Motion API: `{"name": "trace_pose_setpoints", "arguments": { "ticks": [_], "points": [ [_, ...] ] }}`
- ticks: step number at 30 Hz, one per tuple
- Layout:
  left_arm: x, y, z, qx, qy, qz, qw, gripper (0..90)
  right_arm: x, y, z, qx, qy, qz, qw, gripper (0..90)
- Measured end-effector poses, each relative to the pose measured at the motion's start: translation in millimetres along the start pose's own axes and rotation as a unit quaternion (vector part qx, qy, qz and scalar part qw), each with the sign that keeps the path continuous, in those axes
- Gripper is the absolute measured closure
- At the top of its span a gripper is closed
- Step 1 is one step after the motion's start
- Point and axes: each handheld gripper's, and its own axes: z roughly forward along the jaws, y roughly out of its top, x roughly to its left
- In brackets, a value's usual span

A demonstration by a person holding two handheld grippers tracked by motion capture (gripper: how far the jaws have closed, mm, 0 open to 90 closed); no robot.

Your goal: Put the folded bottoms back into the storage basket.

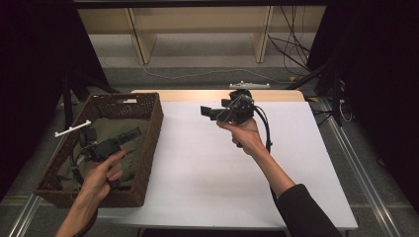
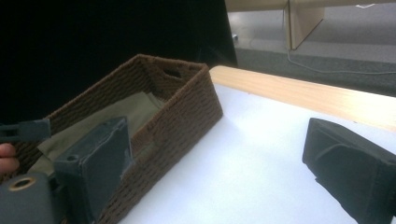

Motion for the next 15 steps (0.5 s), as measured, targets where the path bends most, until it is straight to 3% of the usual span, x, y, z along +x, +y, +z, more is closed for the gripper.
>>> {"name": "trace_pose_setpoints", "arguments": {
  "ticks": [15],
  "points": [
    [-14.4,-15.3,15.6,0.022,-0.018,0.013,0.9995,20.9,1.1,-19.0,-32.0,-0.02,-0.01,-0.022,0.9995,9.4]
  ]
}}
